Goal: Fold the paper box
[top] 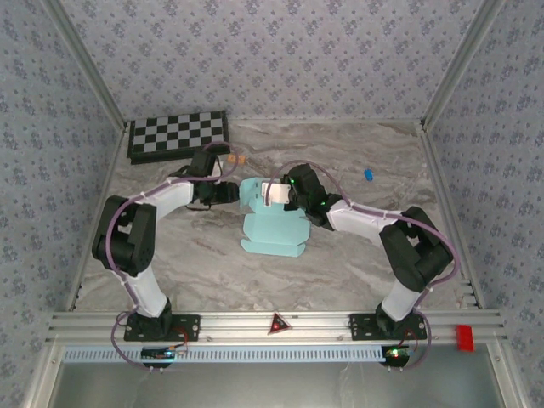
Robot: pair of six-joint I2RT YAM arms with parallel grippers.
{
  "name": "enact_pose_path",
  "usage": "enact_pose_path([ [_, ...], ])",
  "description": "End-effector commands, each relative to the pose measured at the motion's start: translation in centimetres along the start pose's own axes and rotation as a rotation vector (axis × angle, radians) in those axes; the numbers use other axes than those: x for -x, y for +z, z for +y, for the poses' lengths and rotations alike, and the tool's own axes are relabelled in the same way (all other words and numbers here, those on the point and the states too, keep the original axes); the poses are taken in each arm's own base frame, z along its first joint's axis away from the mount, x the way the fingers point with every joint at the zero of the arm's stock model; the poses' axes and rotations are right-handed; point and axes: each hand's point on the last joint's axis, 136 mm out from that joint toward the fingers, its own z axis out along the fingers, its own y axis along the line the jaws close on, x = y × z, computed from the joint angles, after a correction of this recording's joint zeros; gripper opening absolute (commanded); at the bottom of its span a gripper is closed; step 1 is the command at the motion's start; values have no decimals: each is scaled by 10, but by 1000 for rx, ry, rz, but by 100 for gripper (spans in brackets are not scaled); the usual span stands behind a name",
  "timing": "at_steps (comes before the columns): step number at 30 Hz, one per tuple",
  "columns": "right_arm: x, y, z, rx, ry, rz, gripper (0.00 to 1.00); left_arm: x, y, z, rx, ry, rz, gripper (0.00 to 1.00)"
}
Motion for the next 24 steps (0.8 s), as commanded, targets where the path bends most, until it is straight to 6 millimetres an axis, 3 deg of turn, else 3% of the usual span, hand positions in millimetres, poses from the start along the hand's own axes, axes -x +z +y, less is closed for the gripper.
enact_pose_path([
  [1,-4,5,5,30,-19,21,0,9,-19,-22,-105,52,-44,61],
  [12,-7,7,8,35,-9,30,0,-4,-5,-42,-255,108,8,57],
  [24,-8,9,10,41,-9,35,0,-6,-2,-54,-344,117,5,53],
])
